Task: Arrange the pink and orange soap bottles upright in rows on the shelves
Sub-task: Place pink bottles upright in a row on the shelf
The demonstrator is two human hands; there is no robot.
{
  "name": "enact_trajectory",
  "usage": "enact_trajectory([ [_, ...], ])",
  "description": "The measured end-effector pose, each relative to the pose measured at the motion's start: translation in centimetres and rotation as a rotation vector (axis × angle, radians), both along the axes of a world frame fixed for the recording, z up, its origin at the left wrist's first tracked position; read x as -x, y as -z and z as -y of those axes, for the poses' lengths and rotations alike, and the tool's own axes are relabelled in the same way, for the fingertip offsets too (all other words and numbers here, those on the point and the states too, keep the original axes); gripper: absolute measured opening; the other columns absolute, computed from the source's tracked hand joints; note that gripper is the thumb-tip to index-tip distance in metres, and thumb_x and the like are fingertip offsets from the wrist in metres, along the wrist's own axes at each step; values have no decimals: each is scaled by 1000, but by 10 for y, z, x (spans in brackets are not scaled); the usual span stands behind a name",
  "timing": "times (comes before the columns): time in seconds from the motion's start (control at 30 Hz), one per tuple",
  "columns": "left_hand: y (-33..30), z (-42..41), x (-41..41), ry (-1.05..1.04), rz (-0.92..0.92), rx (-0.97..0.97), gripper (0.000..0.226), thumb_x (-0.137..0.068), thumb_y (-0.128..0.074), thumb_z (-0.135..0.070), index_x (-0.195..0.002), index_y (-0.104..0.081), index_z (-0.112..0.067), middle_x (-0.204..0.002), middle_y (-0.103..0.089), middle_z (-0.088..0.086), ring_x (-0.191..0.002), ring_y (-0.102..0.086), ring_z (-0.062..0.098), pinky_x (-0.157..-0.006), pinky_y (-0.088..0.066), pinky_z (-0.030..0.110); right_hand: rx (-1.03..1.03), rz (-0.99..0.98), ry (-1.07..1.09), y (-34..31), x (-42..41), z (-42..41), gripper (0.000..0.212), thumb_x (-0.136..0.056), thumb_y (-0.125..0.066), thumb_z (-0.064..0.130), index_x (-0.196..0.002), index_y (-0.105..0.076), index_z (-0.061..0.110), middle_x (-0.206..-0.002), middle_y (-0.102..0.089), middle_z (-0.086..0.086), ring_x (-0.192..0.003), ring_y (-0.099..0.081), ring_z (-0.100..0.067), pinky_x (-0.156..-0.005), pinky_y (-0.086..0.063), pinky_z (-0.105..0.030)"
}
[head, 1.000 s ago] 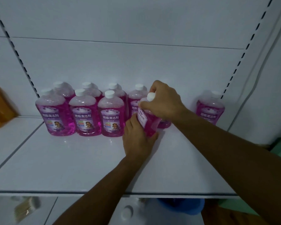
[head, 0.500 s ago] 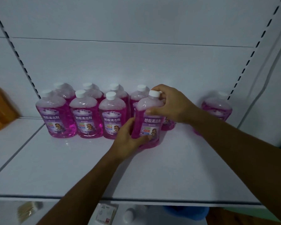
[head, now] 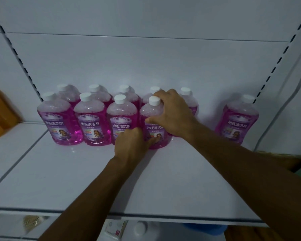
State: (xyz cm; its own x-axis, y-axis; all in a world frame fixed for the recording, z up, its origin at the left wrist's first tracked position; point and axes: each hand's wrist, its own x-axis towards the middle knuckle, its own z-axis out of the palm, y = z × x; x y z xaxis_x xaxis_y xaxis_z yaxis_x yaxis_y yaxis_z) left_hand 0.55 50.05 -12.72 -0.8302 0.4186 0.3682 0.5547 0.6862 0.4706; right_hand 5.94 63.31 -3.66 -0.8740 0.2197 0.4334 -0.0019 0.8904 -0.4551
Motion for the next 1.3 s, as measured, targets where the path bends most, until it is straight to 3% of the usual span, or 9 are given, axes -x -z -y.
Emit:
enact_trajectory([
  [0.43, -4, -6, -8, -95, -56, 156, 48, -83, -64, -55, -97, -70, -10, -82, -71, 8, -66, -66, 26, -62, -56, 36, -11, -48, 44, 13, -1, 0, 77, -71, -81, 42, -135, -44, 20, -121, -49, -3, -112, -50, -24, -91, -46, -35],
  [0.57, -3, -7, -22, -132, -64, 265, 43, -94, -51, -49, -92, -68, -9, -74, -64, 4, -62, -60, 25, -58, -46, 28, -86, -67, 62, 17, -8, 2, 80, -76, -75, 48, -141, -36, 23, -128, -48, -1, -119, -47, -23, -88, -46, -36],
  [0.63, 0, -7, -33, -105, -110, 299, 39, -96, -49, -43, -87, -67, -10, -70, -65, 5, -59, -61, 26, -56, -48, 28, -89, -70, 43, 19, -17, -4, 83, -80, -70, 52, -146, -29, 24, -134, -49, -1, -124, -46, -23, -90, -48, -41],
  [0.73, 5, -17, -48, 37, -193, 180, 25, -91, -60, -34, -80, -69, -14, -64, -66, 3, -50, -60, 24, -46, -38, 22, -6, -167, 66, 17, -37, -30, 75, -85, -67, 45, -147, -32, 21, -140, -48, -4, -127, -45, -23, -98, -46, -40],
  [0.83, 7, -46, -65, 296, -50, 28, 23, -90, -62, -33, -102, -69, -15, -91, -74, 1, -76, -69, 19, -66, -57, 34, -30, -378, 186, 9, -60, -72, 62, -85, -70, 30, -139, -46, 9, -132, -53, -10, -121, -48, -25, -98, -44, -35],
  [0.97, 11, -91, -81, 423, 87, 10, 52, -91, -59, -41, -135, -50, -16, -131, -61, 0, -114, -60, 19, -96, -50, 37, -54, -312, 373, 2, -88, -133, 69, -79, -76, 29, -137, -45, 8, -133, -47, -13, -124, -42, -29, -103, -40, -38],
  [1.07, 16, -111, -92, 452, 174, 25, 58, -91, -57, -44, -141, -43, -18, -138, -55, 0, -122, -54, 18, -101, -45, 33, 57, -125, 460, 2, -103, -166, 83, -78, -78, 35, -145, -33, 15, -144, -39, -9, -132, -34, -26, -108, -35, -40],
  [1.17, 18, -119, -98, 467, 199, 23, 59, -91, -57, -44, -141, -42, -18, -137, -55, -1, -122, -54, 18, -97, -41, 27, 380, 34, 341, 4, -109, -182, 80, -76, -80, 35, -141, -37, 18, -135, -50, -7, -121, -50, -24, -95, -46, -37],
  [1.3, 10, -123, -92, 454, 297, -100, 64, -89, -63, -39, -144, -38, -16, -139, -53, 1, -120, -54, 17, -98, -45, 30, 295, 55, 305, 6, -112, -183, 58, -76, -81, 29, -125, -53, 13, -114, -61, -3, -99, -58, -20, -78, -45, -28],
])
